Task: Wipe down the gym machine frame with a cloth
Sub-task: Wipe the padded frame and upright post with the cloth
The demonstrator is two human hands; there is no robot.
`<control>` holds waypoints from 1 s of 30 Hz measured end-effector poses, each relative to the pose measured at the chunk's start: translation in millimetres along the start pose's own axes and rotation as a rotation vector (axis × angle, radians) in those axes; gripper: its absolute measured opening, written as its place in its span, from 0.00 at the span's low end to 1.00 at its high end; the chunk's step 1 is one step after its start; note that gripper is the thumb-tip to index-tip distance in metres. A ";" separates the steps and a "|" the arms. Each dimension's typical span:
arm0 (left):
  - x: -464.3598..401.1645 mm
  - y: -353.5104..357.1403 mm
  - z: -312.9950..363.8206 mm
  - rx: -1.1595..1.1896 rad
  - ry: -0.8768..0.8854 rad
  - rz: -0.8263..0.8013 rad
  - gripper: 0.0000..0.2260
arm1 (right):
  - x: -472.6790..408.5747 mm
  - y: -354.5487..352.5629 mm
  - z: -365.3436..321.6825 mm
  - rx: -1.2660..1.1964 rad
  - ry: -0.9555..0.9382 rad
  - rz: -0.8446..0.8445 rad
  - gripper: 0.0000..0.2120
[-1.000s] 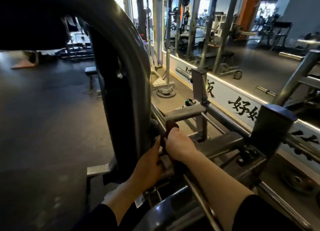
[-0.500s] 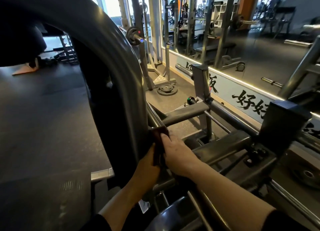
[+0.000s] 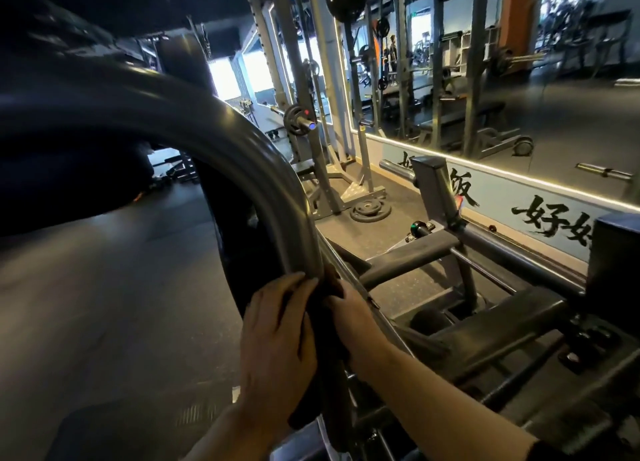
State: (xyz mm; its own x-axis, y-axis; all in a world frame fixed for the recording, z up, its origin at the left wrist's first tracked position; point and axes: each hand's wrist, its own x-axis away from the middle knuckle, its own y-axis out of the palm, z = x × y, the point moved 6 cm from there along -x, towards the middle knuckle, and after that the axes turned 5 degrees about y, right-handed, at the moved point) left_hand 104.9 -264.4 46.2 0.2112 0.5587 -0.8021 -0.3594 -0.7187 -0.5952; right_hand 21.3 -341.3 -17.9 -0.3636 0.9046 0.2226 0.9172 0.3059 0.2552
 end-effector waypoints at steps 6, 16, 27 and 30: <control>-54.4 -19.6 -23.3 -0.123 0.016 -0.055 0.27 | 19.5 34.1 -93.9 -0.186 -0.381 -0.037 0.18; -61.1 -11.3 -42.4 -0.326 -0.047 -0.225 0.29 | 3.6 32.5 -23.3 -0.059 -0.479 0.152 0.23; -69.8 -43.8 -35.4 -0.216 0.061 -0.210 0.29 | 23.1 60.8 -137.2 0.223 -0.770 0.177 0.30; -87.1 -76.6 -36.8 -0.248 0.070 -0.104 0.27 | 12.7 47.3 -102.6 0.074 -0.616 0.248 0.26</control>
State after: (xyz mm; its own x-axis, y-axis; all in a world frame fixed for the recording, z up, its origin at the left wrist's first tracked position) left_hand 147.5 -273.3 159.8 0.3010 0.6112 -0.7320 -0.1006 -0.7429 -0.6618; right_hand 43.4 -345.9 93.5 -0.0014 0.9484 -0.3170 0.9784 0.0669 0.1957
